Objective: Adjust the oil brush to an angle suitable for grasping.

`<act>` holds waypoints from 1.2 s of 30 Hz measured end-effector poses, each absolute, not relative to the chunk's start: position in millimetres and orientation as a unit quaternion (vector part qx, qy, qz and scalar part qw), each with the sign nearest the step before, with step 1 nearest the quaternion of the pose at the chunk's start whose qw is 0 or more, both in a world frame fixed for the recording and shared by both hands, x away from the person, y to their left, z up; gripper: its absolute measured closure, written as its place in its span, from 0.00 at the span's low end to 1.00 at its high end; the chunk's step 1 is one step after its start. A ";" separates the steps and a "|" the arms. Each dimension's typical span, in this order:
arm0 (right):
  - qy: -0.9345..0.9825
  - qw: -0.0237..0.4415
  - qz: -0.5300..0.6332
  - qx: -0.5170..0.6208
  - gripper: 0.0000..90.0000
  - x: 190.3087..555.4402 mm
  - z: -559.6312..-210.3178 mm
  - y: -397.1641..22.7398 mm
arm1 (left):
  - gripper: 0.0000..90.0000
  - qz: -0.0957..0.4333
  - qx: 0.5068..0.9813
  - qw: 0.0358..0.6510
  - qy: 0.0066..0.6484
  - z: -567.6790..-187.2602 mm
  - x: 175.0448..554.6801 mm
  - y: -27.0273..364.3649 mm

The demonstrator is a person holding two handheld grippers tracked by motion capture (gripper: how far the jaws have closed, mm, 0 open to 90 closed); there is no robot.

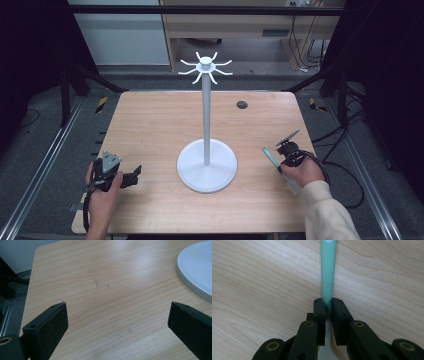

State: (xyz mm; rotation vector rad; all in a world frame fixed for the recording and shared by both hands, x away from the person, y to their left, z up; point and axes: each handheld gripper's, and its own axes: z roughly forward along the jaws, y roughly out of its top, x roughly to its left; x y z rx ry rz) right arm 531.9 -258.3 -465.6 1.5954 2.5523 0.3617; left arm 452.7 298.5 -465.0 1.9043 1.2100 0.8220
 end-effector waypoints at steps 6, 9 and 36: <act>0.840 0.059 0.132 0.523 0.92 529.2 -457.9 -262.5 | 0.03 0.320 0.740 0.361 0.469 -465.1 452.4 298.2; 0.839 0.072 0.150 0.518 0.92 525.9 -446.9 -264.5 | 0.03 0.320 0.740 0.360 0.470 -465.1 452.3 298.2; 0.766 0.172 0.424 0.452 0.92 536.0 -360.0 -222.3 | 0.03 0.316 0.736 0.371 0.471 -464.7 454.8 298.7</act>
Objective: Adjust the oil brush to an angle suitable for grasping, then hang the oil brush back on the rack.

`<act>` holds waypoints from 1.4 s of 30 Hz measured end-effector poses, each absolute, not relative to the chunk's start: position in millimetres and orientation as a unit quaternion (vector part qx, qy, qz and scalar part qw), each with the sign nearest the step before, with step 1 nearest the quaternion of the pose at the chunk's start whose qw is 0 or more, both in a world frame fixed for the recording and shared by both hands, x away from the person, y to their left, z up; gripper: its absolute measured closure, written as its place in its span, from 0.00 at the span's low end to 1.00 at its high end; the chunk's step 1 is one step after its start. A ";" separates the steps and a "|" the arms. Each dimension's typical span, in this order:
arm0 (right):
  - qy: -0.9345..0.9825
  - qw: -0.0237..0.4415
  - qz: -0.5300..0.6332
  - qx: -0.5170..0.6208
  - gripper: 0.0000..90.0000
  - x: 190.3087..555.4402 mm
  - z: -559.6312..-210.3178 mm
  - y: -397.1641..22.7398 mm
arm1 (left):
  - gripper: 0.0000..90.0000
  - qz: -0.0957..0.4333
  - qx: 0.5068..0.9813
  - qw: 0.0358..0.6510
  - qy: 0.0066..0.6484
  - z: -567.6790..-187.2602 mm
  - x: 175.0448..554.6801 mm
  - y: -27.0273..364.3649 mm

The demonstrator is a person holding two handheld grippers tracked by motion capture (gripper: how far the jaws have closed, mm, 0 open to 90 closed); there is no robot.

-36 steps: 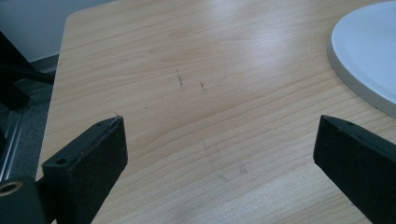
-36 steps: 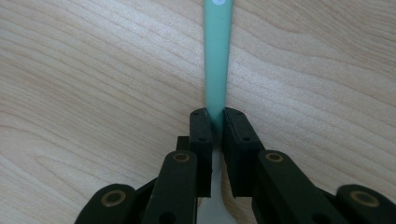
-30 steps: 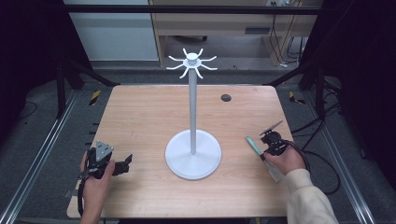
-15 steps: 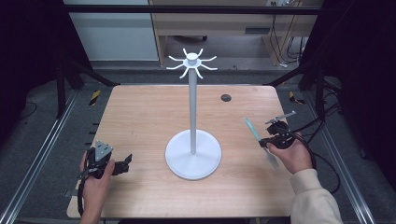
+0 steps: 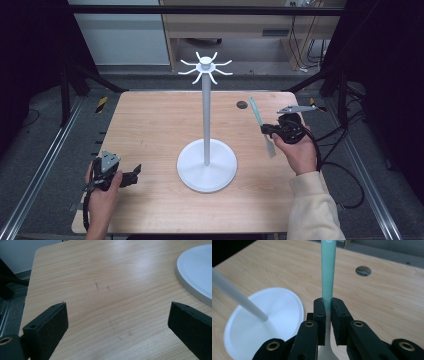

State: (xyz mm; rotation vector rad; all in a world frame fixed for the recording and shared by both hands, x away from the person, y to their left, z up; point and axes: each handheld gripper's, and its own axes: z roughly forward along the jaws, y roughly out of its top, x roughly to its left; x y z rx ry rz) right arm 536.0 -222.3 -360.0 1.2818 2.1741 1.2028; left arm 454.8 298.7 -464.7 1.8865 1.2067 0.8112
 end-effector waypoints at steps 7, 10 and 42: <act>0.751 0.189 0.443 0.452 0.92 536.7 -355.3 -225.5 | 0.03 0.321 0.732 0.381 0.465 -462.1 453.0 298.0; 0.746 0.201 0.447 0.451 0.92 532.5 -354.3 -226.3 | 0.03 0.328 0.728 0.389 0.458 -458.8 451.5 297.7; 0.677 0.249 0.568 0.396 0.92 480.5 -309.3 -217.8 | 0.03 0.339 0.721 0.392 0.460 -454.6 450.2 301.4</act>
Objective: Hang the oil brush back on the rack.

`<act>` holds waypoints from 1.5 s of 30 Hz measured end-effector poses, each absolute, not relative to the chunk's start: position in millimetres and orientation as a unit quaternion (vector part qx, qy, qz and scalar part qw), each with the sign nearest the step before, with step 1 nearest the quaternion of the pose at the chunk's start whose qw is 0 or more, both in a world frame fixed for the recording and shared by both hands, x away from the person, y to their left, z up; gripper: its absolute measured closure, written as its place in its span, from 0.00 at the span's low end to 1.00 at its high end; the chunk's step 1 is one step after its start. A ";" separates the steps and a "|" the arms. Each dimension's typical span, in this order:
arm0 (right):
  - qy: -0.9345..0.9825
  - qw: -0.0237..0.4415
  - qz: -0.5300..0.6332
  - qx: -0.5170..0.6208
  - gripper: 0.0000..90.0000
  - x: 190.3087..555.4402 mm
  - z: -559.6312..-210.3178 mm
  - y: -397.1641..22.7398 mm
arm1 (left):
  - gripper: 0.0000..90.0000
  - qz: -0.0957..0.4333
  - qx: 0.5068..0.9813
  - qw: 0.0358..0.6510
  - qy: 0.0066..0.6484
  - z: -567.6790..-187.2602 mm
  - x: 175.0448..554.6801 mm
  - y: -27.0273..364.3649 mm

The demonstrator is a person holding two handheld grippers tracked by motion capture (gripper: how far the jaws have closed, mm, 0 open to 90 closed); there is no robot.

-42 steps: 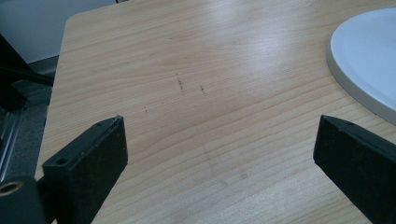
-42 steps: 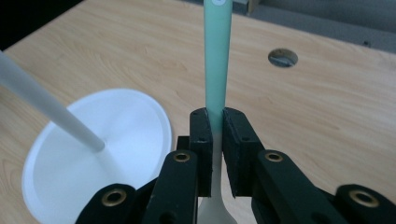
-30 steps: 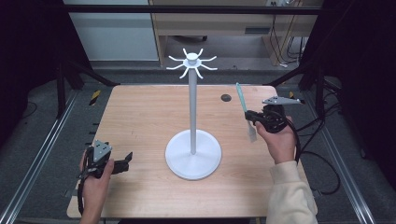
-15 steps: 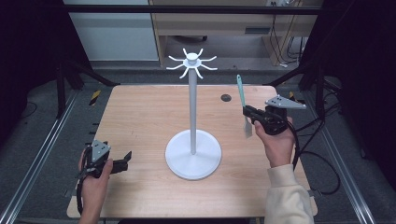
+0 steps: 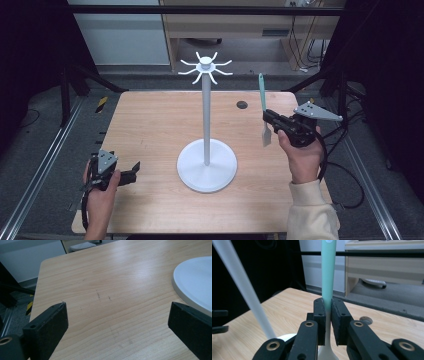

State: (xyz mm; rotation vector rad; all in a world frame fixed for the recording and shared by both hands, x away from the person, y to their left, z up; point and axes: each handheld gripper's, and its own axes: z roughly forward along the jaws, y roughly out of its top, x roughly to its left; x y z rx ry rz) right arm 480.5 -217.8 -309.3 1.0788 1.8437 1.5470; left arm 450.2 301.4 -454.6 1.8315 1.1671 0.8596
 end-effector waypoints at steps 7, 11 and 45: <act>0.679 0.263 0.573 0.377 0.92 466.3 -298.8 -211.9 | 0.03 0.338 0.722 0.392 0.459 -454.4 450.6 301.5; 0.676 0.267 0.580 0.368 0.92 458.9 -293.2 -210.0 | 0.03 0.339 0.722 0.392 0.459 -454.3 450.6 301.7; 0.671 0.276 0.610 0.319 0.92 429.6 -274.5 -190.2 | 0.03 0.340 0.721 0.391 0.460 -454.6 452.4 301.1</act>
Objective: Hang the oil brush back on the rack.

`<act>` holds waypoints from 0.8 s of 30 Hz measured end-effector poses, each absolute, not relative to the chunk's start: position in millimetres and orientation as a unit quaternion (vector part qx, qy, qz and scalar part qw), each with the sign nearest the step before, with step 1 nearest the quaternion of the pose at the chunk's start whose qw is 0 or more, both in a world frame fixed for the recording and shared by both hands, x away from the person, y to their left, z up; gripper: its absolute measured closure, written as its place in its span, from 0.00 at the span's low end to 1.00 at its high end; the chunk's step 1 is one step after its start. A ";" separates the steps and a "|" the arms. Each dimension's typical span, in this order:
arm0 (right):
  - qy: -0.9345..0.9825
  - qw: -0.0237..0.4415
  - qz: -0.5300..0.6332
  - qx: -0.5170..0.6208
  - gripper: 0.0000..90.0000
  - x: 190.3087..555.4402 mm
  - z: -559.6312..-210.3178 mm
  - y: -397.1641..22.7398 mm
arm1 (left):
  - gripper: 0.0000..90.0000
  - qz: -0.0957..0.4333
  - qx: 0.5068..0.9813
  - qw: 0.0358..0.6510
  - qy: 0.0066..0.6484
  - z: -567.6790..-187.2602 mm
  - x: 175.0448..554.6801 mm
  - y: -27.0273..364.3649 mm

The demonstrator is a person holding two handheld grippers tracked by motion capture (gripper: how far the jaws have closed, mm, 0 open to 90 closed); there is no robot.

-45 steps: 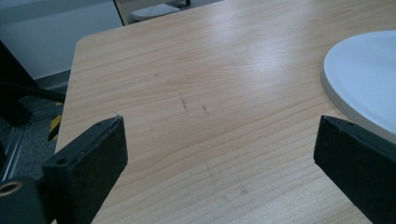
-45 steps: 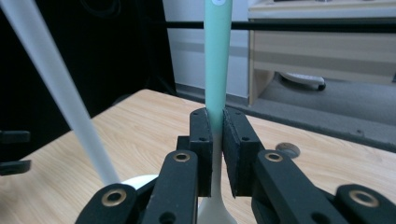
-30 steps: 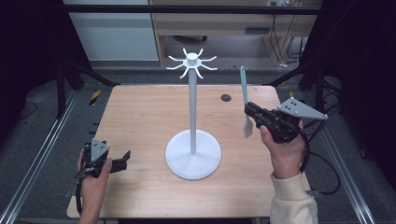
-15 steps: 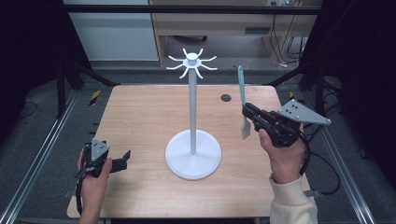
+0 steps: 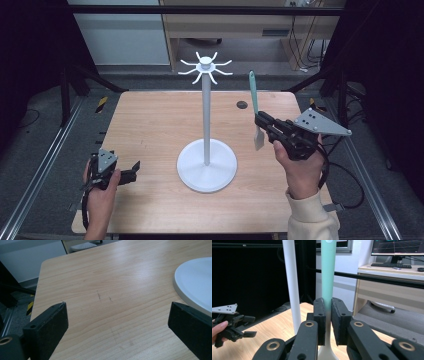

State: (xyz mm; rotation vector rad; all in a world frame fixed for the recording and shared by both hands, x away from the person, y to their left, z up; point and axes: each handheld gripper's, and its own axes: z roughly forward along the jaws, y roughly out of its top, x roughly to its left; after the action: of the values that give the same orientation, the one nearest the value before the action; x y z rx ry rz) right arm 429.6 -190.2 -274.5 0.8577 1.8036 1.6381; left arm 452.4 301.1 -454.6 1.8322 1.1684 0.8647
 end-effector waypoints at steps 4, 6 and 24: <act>0.672 0.275 0.612 0.313 0.92 427.7 -273.0 -187.3 | 0.03 0.339 0.720 0.392 0.461 -454.4 452.4 302.3; 0.672 0.274 0.614 0.311 0.92 426.7 -272.4 -186.7 | 0.03 0.339 0.720 0.391 0.461 -454.3 452.3 302.2; 0.674 0.266 0.623 0.294 0.92 423.3 -269.1 -178.6 | 0.03 0.340 0.721 0.391 0.461 -454.7 452.6 301.3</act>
State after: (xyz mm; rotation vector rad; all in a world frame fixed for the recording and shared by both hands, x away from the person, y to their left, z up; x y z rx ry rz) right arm 423.3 -178.6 -269.1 0.7945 1.8211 1.6820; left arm 452.6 301.3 -454.7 1.8325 1.1702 0.8629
